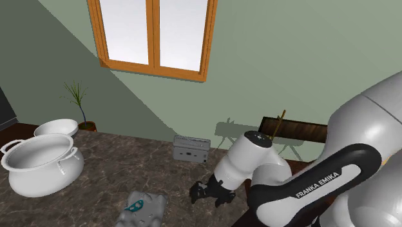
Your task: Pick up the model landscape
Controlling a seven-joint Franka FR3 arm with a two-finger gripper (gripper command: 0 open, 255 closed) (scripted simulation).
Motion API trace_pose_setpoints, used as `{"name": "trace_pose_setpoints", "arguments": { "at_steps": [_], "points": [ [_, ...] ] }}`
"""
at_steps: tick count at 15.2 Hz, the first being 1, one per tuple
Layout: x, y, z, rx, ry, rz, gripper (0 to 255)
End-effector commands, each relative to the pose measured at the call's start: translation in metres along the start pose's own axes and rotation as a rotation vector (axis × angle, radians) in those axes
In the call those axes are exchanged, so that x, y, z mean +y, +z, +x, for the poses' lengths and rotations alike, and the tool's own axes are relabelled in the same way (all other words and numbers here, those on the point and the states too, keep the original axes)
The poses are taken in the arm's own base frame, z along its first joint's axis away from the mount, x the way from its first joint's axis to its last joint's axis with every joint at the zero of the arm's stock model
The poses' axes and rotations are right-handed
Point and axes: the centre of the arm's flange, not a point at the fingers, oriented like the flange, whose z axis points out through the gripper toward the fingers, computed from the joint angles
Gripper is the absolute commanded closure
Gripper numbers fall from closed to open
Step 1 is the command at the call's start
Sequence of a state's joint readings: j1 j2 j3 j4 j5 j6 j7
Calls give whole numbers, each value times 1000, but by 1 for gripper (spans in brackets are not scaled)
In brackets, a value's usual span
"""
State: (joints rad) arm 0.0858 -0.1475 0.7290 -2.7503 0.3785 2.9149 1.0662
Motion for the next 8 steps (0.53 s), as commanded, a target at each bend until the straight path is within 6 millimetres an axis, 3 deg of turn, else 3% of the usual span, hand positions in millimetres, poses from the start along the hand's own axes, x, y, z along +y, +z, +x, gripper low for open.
{"name": "trace_pose_setpoints", "arguments": {
  "at_steps": [1,8],
  "points": [
    [-17,19,-8,7,33,33,0],
    [-76,77,-22,42,146,120,0]
  ]
}}
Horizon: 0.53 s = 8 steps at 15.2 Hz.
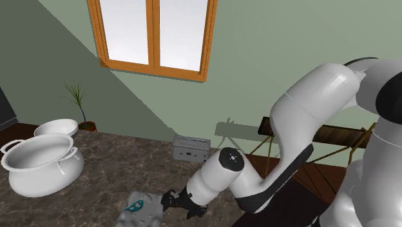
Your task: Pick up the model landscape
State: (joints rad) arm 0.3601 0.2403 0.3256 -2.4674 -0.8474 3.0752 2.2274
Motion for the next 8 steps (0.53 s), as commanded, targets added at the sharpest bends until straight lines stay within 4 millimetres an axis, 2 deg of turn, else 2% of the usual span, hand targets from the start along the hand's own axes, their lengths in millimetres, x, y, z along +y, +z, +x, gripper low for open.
{"name": "trace_pose_setpoints", "arguments": {
  "at_steps": [1,4,8],
  "points": [
    [-14,23,-5,16,34,24,0],
    [-39,49,-12,31,82,61,0],
    [-35,66,-13,33,87,65,0]
  ]
}}
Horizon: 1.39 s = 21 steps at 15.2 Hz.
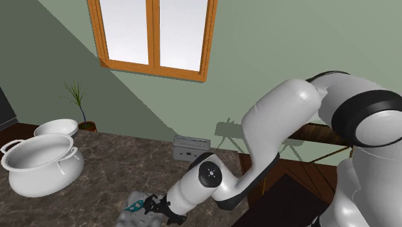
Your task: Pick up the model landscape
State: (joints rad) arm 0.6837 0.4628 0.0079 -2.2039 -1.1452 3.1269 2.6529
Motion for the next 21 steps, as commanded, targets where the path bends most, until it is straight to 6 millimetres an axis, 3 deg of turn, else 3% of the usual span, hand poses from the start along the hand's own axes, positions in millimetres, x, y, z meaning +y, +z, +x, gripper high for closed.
{"name": "trace_pose_setpoints", "arguments": {
  "at_steps": [1,4,6,7,16,21],
  "points": [
    [5,9,-2,1,1,1,0],
    [13,26,-2,1,1,1,0],
    [13,26,-2,1,1,1,0],
    [13,27,-2,1,1,1,255],
    [13,26,-2,1,1,1,255],
    [1,3,-1,1,1,1,255]
  ]
}}
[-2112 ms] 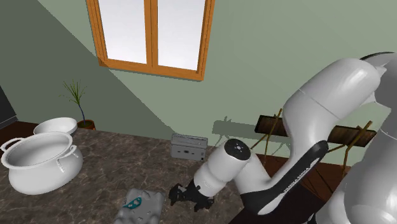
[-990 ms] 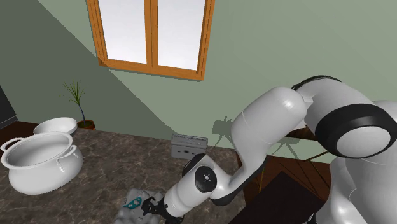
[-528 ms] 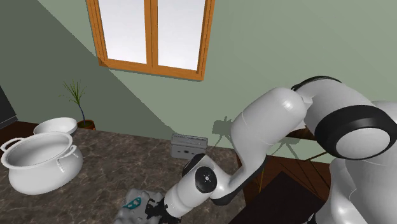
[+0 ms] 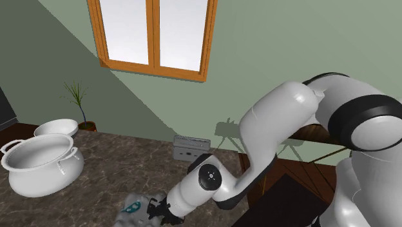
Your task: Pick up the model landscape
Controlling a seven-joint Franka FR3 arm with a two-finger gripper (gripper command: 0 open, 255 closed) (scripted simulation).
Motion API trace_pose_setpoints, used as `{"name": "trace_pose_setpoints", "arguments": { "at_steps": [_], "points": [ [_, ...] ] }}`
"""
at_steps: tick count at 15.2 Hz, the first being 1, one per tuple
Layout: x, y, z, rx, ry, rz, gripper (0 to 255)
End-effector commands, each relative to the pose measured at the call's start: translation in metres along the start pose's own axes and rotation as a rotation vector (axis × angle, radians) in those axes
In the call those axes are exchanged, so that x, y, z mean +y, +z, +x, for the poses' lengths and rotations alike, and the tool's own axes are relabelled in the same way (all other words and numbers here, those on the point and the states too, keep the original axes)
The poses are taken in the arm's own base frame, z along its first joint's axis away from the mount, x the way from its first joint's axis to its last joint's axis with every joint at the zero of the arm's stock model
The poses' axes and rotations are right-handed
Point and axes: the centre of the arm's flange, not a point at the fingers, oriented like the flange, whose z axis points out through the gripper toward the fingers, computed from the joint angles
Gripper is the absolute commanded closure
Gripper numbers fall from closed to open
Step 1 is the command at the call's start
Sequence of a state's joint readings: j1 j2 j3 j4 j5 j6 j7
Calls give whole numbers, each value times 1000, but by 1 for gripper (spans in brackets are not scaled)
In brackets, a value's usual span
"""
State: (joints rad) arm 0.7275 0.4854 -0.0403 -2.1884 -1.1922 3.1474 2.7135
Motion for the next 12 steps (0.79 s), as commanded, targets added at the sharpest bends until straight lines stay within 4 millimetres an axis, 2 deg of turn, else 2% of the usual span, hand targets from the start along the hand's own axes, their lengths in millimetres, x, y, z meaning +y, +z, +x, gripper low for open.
{"name": "trace_pose_setpoints", "arguments": {
  "at_steps": [1,10,12],
  "points": [
    [-6,-9,0,0,-1,0,255],
    [-27,-52,2,0,-1,0,255],
    [-27,-52,2,0,-1,0,255]
  ]
}}
